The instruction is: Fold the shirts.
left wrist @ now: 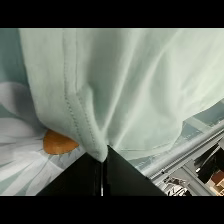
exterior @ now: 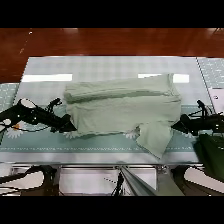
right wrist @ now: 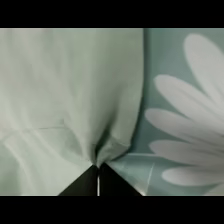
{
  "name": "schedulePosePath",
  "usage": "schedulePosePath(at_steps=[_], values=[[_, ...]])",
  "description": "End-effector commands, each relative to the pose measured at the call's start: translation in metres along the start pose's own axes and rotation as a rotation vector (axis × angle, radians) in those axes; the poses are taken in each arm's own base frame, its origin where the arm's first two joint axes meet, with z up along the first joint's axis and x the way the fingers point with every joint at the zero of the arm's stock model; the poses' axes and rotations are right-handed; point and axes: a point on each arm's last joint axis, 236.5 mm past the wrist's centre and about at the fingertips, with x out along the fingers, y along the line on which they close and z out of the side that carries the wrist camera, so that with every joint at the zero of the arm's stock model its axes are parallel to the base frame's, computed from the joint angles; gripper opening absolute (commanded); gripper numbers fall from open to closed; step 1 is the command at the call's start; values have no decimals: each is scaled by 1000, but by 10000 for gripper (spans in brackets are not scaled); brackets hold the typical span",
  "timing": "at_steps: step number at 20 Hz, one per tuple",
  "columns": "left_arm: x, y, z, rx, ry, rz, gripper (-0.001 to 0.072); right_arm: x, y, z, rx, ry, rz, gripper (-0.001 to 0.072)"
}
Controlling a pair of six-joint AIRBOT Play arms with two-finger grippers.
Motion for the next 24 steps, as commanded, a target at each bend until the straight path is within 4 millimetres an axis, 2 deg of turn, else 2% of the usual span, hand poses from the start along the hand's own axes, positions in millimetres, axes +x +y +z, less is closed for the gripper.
schedulePosePath(at_steps=[1,2,4,5,6,8,10,12,15,18,21,24], values=[[-9,-4,17,22,-53,7,23,-9,26,5,-83,-12,91,43],[-17,-10,25,44,-76,6,23,-20,43,16,-107,-50,140,43],[-39,-26,44,111,-129,5,23,-52,98,44,-116,-169,324,43],[-53,-36,55,144,-166,6,22,-73,124,63,-120,-247,422,43],[-67,-47,66,176,-203,4,23,-93,143,83,-121,-328,486,43],[-98,-75,90,234,-300,-21,23,-117,167,110,-181,-432,484,43],[-126,-101,116,269,-416,-56,23,-125,185,134,-267,-515,381,43],[-144,-115,139,275,-521,-78,22,-128,198,166,-309,-626,267,42],[-154,-109,168,238,-617,-61,23,-123,203,207,-294,-707,191,42],[-152,-94,193,198,-677,-37,23,-107,192,235,-260,-707,175,42],[-143,-84,214,142,-706,-55,22,-89,174,250,-212,-704,155,42],[-122,-71,227,115,-682,-48,23,-62,158,255,-180,-660,138,42]])
